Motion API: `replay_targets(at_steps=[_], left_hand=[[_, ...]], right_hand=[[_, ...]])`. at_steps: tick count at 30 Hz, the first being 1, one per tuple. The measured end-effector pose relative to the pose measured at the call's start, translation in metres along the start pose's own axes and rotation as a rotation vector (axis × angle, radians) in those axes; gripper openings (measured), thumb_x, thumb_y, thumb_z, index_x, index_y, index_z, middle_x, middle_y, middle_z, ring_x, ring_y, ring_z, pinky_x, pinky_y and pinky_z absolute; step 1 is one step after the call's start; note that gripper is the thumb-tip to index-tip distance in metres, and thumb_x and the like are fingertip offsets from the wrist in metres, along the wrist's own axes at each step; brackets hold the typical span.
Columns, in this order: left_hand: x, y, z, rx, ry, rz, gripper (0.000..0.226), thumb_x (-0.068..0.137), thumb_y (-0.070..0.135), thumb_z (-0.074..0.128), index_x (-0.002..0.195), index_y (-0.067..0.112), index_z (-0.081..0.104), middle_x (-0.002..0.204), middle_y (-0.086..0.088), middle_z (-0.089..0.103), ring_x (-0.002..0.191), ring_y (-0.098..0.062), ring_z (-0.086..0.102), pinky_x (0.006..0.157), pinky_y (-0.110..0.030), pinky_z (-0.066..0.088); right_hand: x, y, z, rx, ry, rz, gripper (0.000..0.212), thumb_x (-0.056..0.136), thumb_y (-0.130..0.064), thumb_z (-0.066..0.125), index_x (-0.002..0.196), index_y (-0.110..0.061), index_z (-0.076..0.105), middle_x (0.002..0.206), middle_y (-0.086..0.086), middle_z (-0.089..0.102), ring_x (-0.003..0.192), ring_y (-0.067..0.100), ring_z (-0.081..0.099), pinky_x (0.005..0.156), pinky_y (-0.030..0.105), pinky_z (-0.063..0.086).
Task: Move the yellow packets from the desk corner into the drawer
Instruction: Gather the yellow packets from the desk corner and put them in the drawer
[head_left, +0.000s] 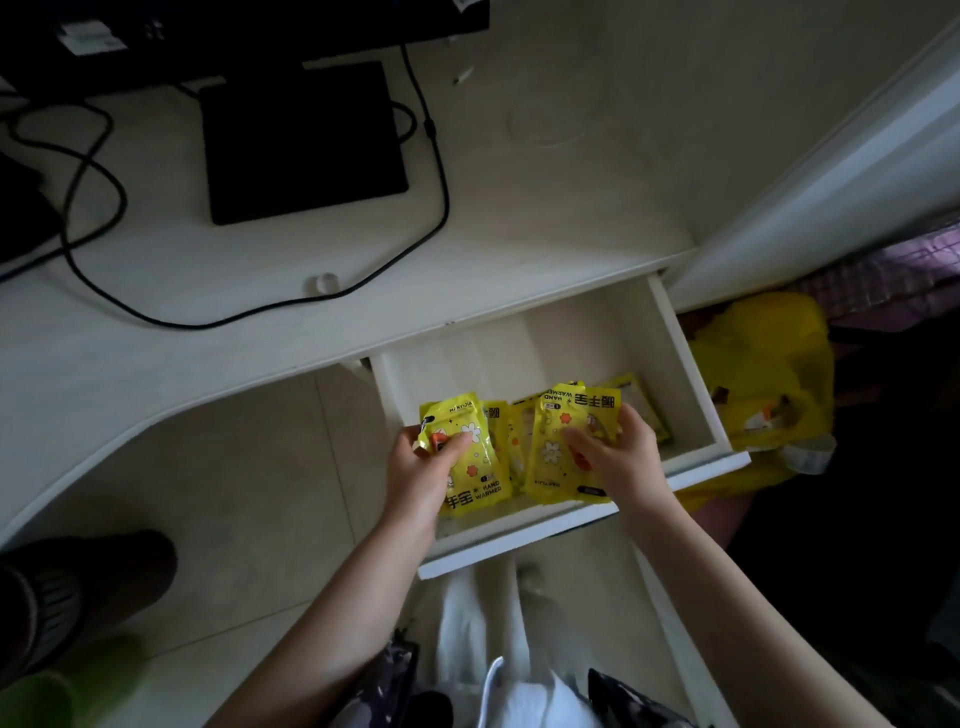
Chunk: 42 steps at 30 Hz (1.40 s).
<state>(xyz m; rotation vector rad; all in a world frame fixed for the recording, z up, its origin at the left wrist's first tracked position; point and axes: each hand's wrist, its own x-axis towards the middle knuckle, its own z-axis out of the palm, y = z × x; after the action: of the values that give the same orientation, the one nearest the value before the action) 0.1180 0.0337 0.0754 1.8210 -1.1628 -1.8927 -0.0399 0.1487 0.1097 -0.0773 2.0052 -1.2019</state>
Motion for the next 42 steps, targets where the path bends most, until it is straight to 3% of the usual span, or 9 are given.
replay_targets(at_steps=[8,14,19,22,27,31,34,38,42], left_hand=[[0.050,-0.013,0.042,0.061,0.054,-0.072,0.033,0.077,0.025,0.078,0.101,0.016,0.057,0.097,-0.005,0.069,0.088,-0.024,0.066,0.072,-0.032,0.049],[0.085,-0.022,0.055,0.163,0.225,-0.099,0.038,0.074,0.027,0.079,0.102,0.010,0.060,0.094,-0.007,0.069,0.077,-0.021,0.063,0.062,-0.027,0.045],[0.117,-0.027,0.053,0.149,0.274,-0.131,0.044,0.073,0.027,0.080,0.107,0.007,0.060,0.094,-0.008,0.067,0.069,-0.015,0.060,0.055,-0.023,0.042],[0.133,-0.033,0.053,0.127,0.262,-0.154,0.041,0.074,0.025,0.080,0.104,0.008,0.059,0.091,-0.008,0.067,0.066,-0.015,0.062,0.052,-0.023,0.043],[0.144,-0.042,0.056,0.186,0.211,-0.112,0.031,0.080,0.021,0.076,0.102,0.010,0.057,0.087,-0.002,0.064,0.068,-0.010,0.060,0.048,-0.020,0.045],[0.143,-0.045,0.053,0.371,0.213,-0.032,0.031,0.083,0.025,0.073,0.103,0.008,0.056,0.096,-0.007,0.064,0.083,-0.021,0.063,0.059,-0.025,0.049],[0.132,-0.042,0.054,0.513,0.202,0.025,0.031,0.087,0.021,0.068,0.109,0.004,0.054,0.094,-0.006,0.060,0.081,-0.018,0.056,0.053,-0.016,0.036],[0.115,-0.037,0.050,0.525,0.205,0.020,0.027,0.088,0.022,0.064,0.111,0.009,0.057,0.097,-0.007,0.065,0.080,-0.020,0.059,0.065,-0.025,0.039],[0.091,-0.027,0.045,0.592,0.196,0.037,0.025,0.089,0.022,0.062,0.112,0.011,0.058,0.099,-0.004,0.063,0.094,-0.024,0.062,0.070,-0.025,0.037]], right_hand=[[0.080,0.002,-0.006,-0.083,-0.082,0.109,0.022,0.081,-0.006,0.072,0.099,-0.009,0.060,0.078,0.006,0.066,0.073,0.024,0.063,0.075,0.045,0.057],[0.131,0.016,0.019,-0.235,-0.174,0.177,0.028,0.081,-0.008,0.071,0.103,-0.009,0.055,0.068,0.002,0.058,0.055,0.013,0.053,0.050,0.026,0.047],[0.161,0.025,0.048,-0.276,-0.244,0.196,0.040,0.082,-0.009,0.068,0.117,-0.004,0.051,0.064,0.002,0.054,0.048,0.013,0.047,0.043,0.023,0.042],[0.172,0.029,0.060,-0.262,-0.262,0.190,0.030,0.082,-0.005,0.068,0.108,-0.004,0.054,0.067,0.004,0.055,0.050,0.013,0.047,0.044,0.023,0.043],[0.183,0.044,0.073,-0.364,-0.317,0.207,0.030,0.081,0.000,0.065,0.108,-0.006,0.054,0.088,0.010,0.065,0.066,0.019,0.059,0.055,0.031,0.053],[0.185,0.051,0.072,-0.459,-0.315,0.156,0.038,0.080,0.000,0.068,0.114,-0.008,0.052,0.100,0.010,0.064,0.084,0.023,0.064,0.062,0.032,0.054],[0.182,0.048,0.064,-0.548,-0.287,0.143,0.045,0.082,-0.009,0.069,0.122,-0.010,0.049,0.111,0.011,0.064,0.094,0.027,0.065,0.074,0.039,0.057],[0.174,0.035,0.049,-0.634,-0.312,0.107,0.047,0.088,-0.007,0.059,0.132,-0.012,0.044,0.115,0.012,0.062,0.066,0.012,0.055,0.049,0.024,0.044],[0.158,0.020,0.033,-0.728,-0.323,0.024,0.042,0.090,-0.007,0.049,0.131,-0.010,0.046,0.112,0.014,0.062,0.059,0.010,0.050,0.046,0.023,0.037]])
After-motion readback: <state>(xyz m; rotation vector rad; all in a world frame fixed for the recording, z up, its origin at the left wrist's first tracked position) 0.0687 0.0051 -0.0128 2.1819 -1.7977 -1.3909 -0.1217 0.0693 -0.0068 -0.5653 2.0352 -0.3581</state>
